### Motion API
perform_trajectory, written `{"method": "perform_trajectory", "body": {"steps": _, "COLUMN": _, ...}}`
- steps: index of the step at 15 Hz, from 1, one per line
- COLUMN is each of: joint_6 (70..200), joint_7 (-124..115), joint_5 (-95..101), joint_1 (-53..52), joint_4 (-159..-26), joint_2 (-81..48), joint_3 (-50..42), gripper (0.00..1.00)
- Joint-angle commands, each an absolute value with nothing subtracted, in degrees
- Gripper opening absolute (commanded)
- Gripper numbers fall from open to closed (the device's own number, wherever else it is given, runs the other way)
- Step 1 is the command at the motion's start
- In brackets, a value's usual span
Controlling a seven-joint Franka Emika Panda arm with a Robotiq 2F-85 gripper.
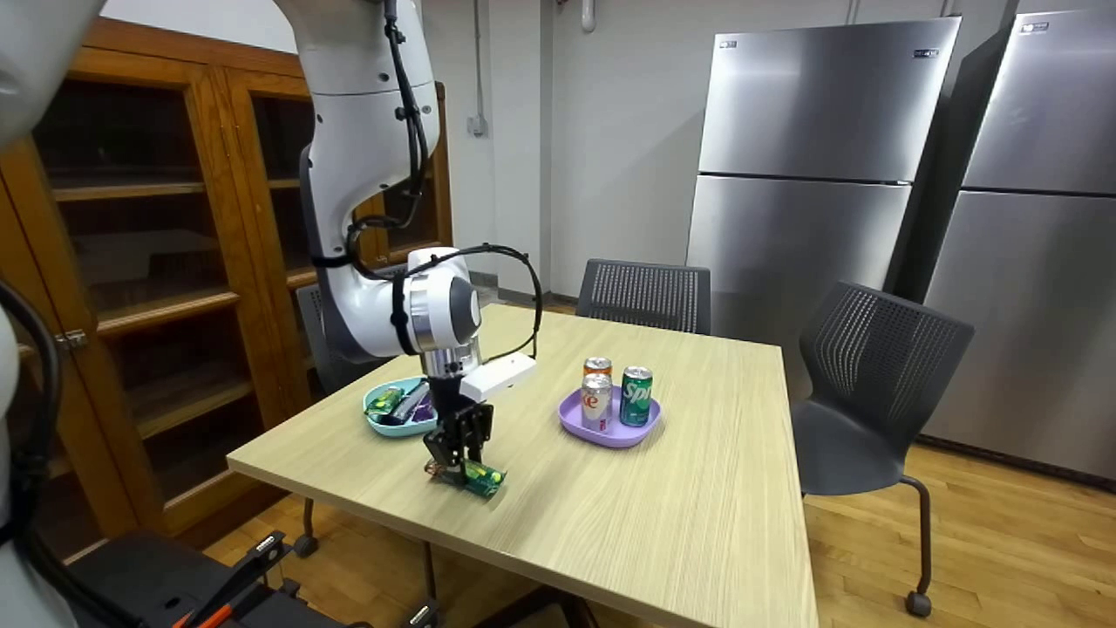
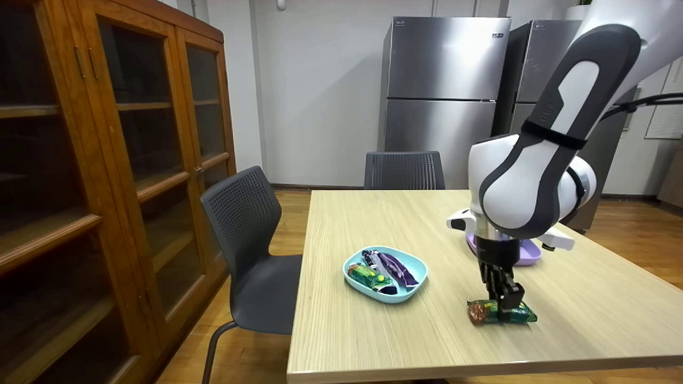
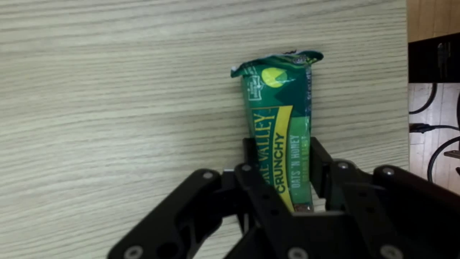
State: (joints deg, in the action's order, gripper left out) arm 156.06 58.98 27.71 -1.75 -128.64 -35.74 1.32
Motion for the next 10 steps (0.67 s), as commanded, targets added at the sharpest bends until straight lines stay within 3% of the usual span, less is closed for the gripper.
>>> {"method": "perform_trajectory", "body": {"steps": 1, "joint_6": 155.94, "joint_7": 56.83, "joint_5": 28.66, "joint_1": -2.67, "joint_4": -131.5, "joint_2": -30.74, "joint_3": 0.74, "gripper": 0.12}}
{"method": "perform_trajectory", "body": {"steps": 10, "joint_6": 150.0, "joint_7": 44.65, "joint_5": 26.71, "joint_1": -5.87, "joint_4": -133.13, "joint_2": -22.46, "joint_3": 1.99, "gripper": 0.12}}
